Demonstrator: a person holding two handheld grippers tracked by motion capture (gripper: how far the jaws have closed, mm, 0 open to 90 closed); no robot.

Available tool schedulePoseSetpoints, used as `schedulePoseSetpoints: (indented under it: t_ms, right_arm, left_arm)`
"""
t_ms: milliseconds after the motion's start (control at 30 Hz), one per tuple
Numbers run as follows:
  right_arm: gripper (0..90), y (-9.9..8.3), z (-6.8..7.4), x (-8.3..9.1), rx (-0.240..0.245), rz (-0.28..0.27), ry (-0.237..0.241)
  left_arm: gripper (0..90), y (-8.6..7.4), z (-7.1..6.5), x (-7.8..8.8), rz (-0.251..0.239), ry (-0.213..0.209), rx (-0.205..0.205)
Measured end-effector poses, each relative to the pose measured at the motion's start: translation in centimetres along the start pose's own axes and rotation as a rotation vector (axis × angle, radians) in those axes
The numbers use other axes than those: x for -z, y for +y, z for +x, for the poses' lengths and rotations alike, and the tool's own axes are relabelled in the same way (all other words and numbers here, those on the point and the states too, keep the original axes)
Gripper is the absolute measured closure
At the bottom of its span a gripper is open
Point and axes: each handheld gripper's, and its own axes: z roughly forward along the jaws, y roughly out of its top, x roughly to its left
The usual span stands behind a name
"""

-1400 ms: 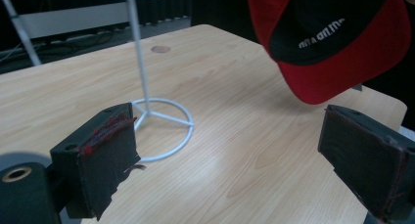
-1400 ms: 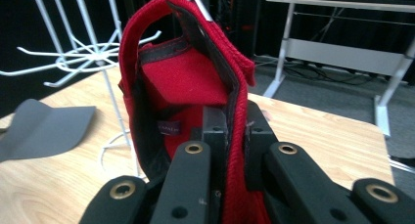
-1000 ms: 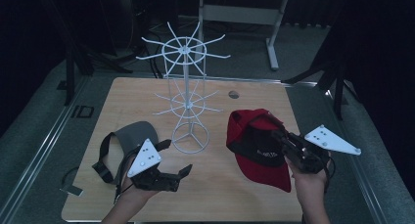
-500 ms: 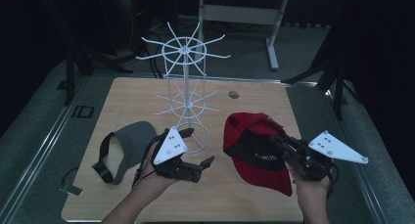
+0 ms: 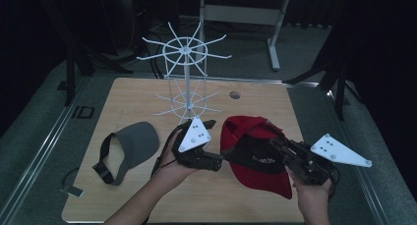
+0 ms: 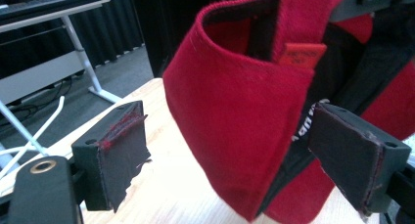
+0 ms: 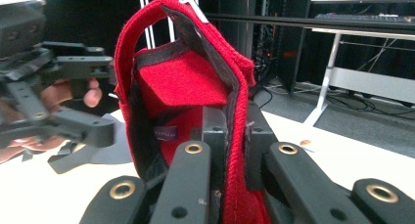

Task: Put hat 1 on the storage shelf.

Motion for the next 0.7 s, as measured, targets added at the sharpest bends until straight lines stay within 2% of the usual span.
schedulePoseSetpoints:
  t_ms: [100, 167, 233, 367, 433, 467, 567, 600, 667, 700]
  right_arm:
    - [84.0, 0.0, 0.1, 0.0, -0.003, 0.001, 0.010]
    - [84.0, 0.0, 0.2, 0.1, -0.002, 0.002, 0.015]
    - [84.0, 0.1, 0.3, 0.1, 0.000, 0.002, 0.019]
    - [84.0, 0.2, 0.4, 0.2, -0.001, -0.001, 0.029]
    - [84.0, 0.2, 0.4, 0.2, 0.001, -0.002, 0.031]
    - [84.0, 0.3, 0.5, 0.2, 0.002, -0.005, 0.032]
    - [84.0, 0.3, 0.6, 0.3, 0.003, -0.003, 0.036]
    - [84.0, 0.4, 0.6, 0.2, 0.003, -0.002, 0.039]
    - [84.0, 0.4, 0.6, 0.2, 0.004, -0.004, 0.043]
    - [84.0, 0.4, 0.6, 0.2, 0.004, -0.004, 0.043]
  left_arm:
    - [19.0, 0.6, 0.1, -0.5, -0.002, -0.005, -0.008]
    - [20.5, 0.9, 0.1, -0.8, 0.015, -0.021, -0.011]
    - [20.9, 1.0, 0.1, -1.0, 0.026, -0.015, -0.018]
    - [23.8, 1.4, 0.1, -1.9, 0.043, -0.027, 0.018]
    - [26.5, 1.4, 0.0, -2.1, 0.043, -0.017, 0.018]
    - [32.0, 1.5, -0.1, -2.3, 0.044, -0.020, 0.021]
    - [40.6, 1.6, -0.3, -2.5, 0.050, -0.017, 0.014]
    - [44.8, 1.8, -0.3, -2.7, 0.051, 0.003, 0.012]
    - [53.2, 1.9, -0.3, -2.7, 0.043, -0.002, 0.011]
    - [53.2, 2.0, -0.3, -2.7, 0.036, 0.004, 0.007]
